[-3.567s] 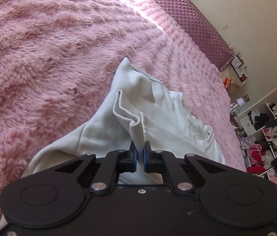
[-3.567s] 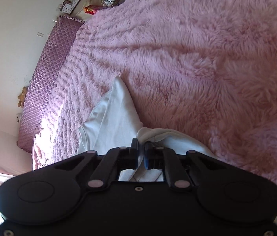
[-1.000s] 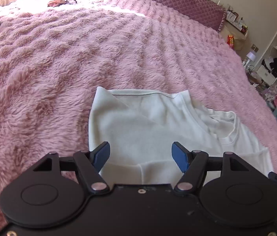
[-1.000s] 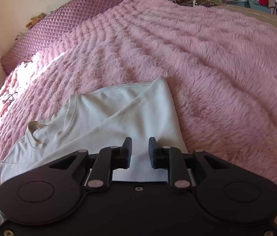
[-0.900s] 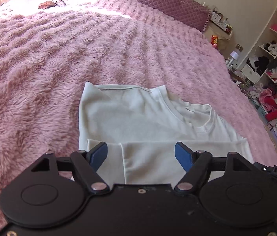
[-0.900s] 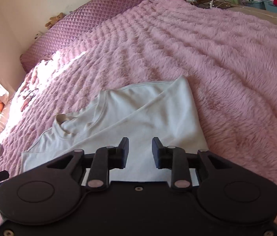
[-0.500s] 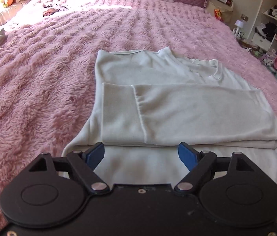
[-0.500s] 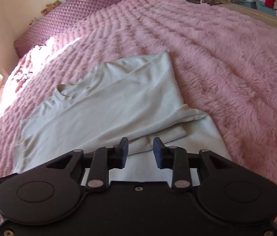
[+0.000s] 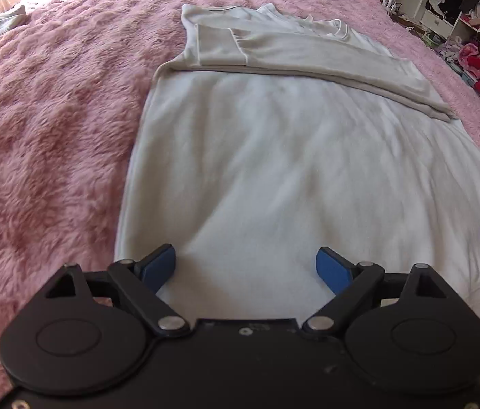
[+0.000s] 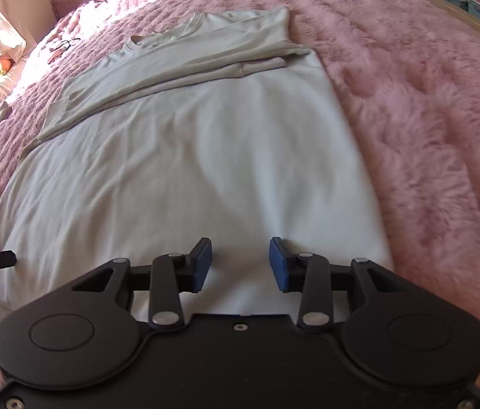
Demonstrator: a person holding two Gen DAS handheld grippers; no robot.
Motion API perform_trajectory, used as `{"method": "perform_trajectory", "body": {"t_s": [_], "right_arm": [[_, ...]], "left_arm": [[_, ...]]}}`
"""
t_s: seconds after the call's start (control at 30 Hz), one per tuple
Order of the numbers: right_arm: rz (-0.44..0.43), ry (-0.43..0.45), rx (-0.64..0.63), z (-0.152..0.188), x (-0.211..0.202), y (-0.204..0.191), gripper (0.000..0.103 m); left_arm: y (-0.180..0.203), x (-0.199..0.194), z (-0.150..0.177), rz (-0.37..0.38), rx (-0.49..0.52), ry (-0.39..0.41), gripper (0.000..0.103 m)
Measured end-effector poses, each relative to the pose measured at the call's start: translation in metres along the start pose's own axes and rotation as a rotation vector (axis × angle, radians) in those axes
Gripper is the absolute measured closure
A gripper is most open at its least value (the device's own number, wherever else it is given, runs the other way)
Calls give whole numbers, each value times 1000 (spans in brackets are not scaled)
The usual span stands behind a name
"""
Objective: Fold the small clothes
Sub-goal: 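Grasp the hem edge of the sweatshirt with the left gripper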
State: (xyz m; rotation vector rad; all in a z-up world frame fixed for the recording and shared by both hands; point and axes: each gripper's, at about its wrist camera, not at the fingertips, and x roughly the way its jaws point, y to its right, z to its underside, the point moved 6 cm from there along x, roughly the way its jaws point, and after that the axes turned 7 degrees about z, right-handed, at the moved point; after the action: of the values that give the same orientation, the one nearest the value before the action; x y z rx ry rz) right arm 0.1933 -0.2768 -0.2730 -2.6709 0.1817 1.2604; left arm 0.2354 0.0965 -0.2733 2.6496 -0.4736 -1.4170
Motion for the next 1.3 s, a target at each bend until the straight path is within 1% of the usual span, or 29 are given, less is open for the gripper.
{"method": "perform_trajectory", "body": {"t_s": [0.03, 0.07, 0.13, 0.2, 0.27, 0.33, 0.37, 0.47, 0.5, 0.53, 0.6, 0.63, 0.7, 0.73, 0.77, 0.8, 0.83, 0.9, 0.97, 1.03, 1.07, 1.13, 1.2, 1.27, 1.3], "right_arm": [[2, 12, -6, 9, -10, 14, 70], [17, 16, -7, 16, -16, 24, 70], [18, 30, 4, 27, -26, 42, 70], [-6, 40, 30, 32, -31, 50, 70], [-7, 48, 45, 32, -30, 50, 70], [8, 50, 36, 31, -29, 44, 70], [2, 58, 34, 29, -33, 42, 69], [-41, 108, 92, 25, -57, 49, 65], [-43, 113, 113, 25, -62, 54, 65], [-41, 112, 127, 25, -65, 59, 61], [-41, 110, 157, 30, -68, 73, 60], [-55, 103, 170, 34, -68, 79, 60], [-79, 86, 195, 42, -67, 87, 60], [-99, 85, 208, 45, -67, 89, 60], [-124, 80, 220, 49, -67, 89, 60], [-145, 74, 226, 51, -66, 89, 59], [-158, 72, 233, 53, -65, 89, 59], [-181, 63, 243, 55, -61, 86, 56], [-192, 38, 243, 56, -53, 83, 54], [-178, 27, 242, 55, -45, 79, 53], [-187, 26, 256, 54, -42, 77, 53], [-211, 29, 288, 51, -40, 75, 48], [-236, 33, 301, 50, -41, 74, 46], [-253, 29, 286, 52, -41, 70, 46], [-258, 23, 281, 53, -41, 69, 46]], "left_arm": [[-8, -9, 11, -21, 6, -5, 11], [-15, -17, 22, -26, 6, -7, 11], [-34, -25, 39, -71, -50, -28, 3], [-52, -32, 52, -31, -140, -20, 3], [-60, -38, 60, -19, -175, 10, 4], [-59, -44, 60, -17, -187, 26, 7], [-57, -52, 59, -12, -203, 46, 8], [-62, -72, 56, 15, -260, 102, 8], [-65, -75, 56, 13, -276, 107, 8], [-69, -78, 56, 15, -294, 114, 8], [-76, -79, 61, 12, -325, 114, 8], [-79, -78, 64, 19, -346, 106, 8], [-78, -79, 70, 42, -380, 106, 8], [-76, -73, 67, 53, -388, 108, 8], [-75, -73, 69, 64, -389, 109, 7], [-74, -72, 70, 73, -387, 112, 2], [-72, -71, 70, 82, -385, 115, 0], [-65, -70, 69, 113, -382, 116, 0], [-59, -69, 65, 142, -377, 114, 0], [-58, -66, 63, 146, -374, 107, 0], [-61, -62, 60, 149, -382, 103, 0], [-62, -60, 59, 163, -414, 105, 0], [-60, -62, 56, 215, -459, 116, 0], [-53, -66, 52, 295, -466, 131, 0], [-51, -65, 52, 299, -456, 130, 0]]}}
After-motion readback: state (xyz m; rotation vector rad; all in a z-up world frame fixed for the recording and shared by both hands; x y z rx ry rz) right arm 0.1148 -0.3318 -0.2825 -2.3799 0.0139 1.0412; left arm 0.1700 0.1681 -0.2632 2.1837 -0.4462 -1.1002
